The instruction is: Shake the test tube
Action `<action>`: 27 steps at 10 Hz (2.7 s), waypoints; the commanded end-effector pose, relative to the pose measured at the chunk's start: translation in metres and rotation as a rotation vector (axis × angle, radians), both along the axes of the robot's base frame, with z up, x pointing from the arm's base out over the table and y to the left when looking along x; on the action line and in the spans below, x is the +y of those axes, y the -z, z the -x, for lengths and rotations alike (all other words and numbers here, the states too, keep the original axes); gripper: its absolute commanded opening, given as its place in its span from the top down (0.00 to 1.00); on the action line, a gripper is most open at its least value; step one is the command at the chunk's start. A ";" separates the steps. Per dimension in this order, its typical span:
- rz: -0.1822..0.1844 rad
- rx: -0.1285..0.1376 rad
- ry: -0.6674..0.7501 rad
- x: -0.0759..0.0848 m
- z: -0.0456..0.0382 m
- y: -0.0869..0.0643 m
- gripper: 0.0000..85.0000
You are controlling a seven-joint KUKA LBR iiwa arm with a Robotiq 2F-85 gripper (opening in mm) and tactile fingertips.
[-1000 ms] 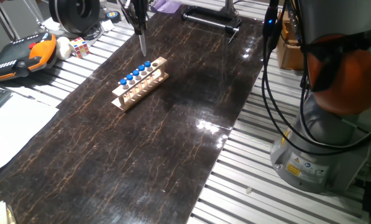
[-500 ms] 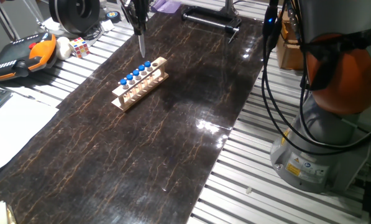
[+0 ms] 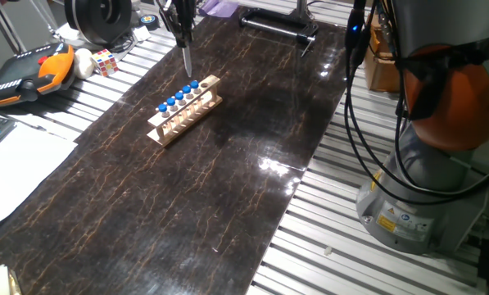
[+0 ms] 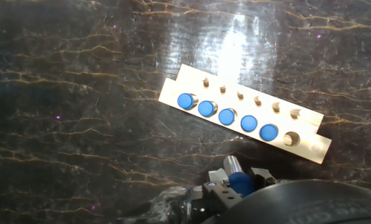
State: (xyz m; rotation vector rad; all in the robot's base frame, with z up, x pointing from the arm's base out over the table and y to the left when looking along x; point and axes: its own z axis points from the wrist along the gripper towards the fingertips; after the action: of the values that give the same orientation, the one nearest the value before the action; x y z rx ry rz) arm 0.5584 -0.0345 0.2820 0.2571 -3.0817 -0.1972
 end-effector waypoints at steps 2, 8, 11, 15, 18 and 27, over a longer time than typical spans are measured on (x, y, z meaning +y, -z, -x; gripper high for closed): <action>0.026 0.035 -0.012 0.001 -0.0005 0.001 0.95; 0.021 0.039 0.015 0.010 0.0023 0.008 0.95; 0.016 0.035 0.036 0.014 0.0054 0.011 0.95; 0.168 0.023 -0.096 -0.004 -0.0036 0.003 0.94; 0.387 -0.034 -0.259 -0.013 -0.0078 -0.001 0.94; -0.041 0.015 0.169 0.019 0.0081 0.011 0.95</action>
State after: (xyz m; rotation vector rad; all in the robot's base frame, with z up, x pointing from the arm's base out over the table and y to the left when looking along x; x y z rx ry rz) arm 0.5504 -0.0157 0.2706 0.2707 -3.0810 -0.0642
